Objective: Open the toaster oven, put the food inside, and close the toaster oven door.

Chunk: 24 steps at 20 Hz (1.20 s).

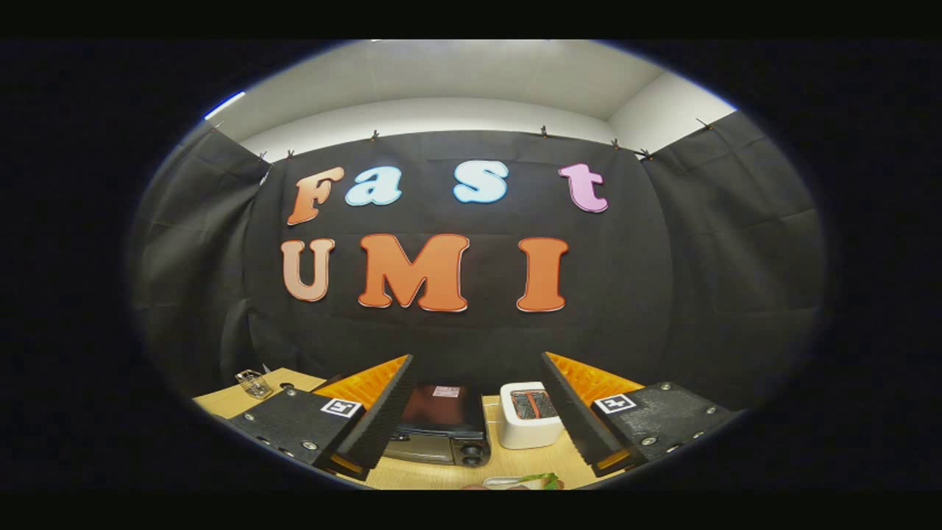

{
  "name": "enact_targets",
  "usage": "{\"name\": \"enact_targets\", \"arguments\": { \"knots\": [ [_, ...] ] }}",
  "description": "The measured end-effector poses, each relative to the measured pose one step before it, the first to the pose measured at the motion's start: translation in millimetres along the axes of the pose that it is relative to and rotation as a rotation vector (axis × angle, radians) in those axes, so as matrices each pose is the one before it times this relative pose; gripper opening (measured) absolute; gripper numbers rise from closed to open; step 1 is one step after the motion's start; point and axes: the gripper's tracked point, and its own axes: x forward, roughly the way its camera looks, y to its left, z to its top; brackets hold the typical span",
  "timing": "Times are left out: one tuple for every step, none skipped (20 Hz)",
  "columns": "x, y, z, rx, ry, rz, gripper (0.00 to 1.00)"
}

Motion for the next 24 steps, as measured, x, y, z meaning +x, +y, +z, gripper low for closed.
{"name": "enact_targets", "arguments": {
  "knots": [
    [0.89,-0.35,-2.29,0.00346,0.00857,-0.00285,0.99],
    [0.82,0.14,-2.60,0.00336,0.00830,-0.00254,0.99],
    [0.85,0.12,-1.99,0.00255,0.00825,-0.00109,0.99],
    [1.64,0.61,-3.39,0.00142,0.00772,-0.00092,0.99],
    [0.38,0.87,-2.02,0.00073,0.00685,0.00016,0.99],
    [2.15,2.77,-2.04,0.00004,0.00623,0.00004,0.99],
    [1.98,1.11,-2.77,0.00136,0.00564,0.00028,0.99],
    [0.74,1.36,-3.30,0.00249,0.00715,-0.00064,0.99],
    [2.23,1.95,-4.19,0.00418,0.00902,0.00135,0.99],
    [0.11,3.99,-5.74,0.00646,0.01455,0.00312,0.99],
    [2.96,5.00,-6.60,0.00794,0.01712,0.00485,0.99],
    [2.59,4.78,-6.52,0.00718,0.01589,0.00843,0.99],
    [3.02,5.71,-6.94,0.00356,0.01674,0.00702,0.99],
    [2.86,6.94,-7.30,-0.00047,0.01684,0.00776,0.99],
    [2.83,7.32,-7.57,-0.00567,0.01637,0.00841,0.99],
    [3.87,7.10,-7.57,-0.00598,0.01557,0.01122,0.99],
    [4.45,10.10,-6.92,-0.00477,0.01507,0.01586,0.99],
    [4.42,9.32,-7.26,-0.00317,0.01344,0.01695,0.99],
    [5.95,9.51,-7.26,-0.00292,0.01646,0.01368,0.99],
    [6.28,7.87,-8.86,-0.00117,0.01890,0.00935,0.99],
    [5.74,6.62,-7.42,-0.00283,0.01597,0.00367,0.99],
    [6.83,8.14,-8.15,-0.00378,0.01589,0.00899,0.99],
    [6.67,7.75,-9.87,-0.00541,0.02395,0.01093,0.99],
    [6.50,7.33,-10.65,-0.00593,0.02668,0.01137,0.99]
  ]
}}
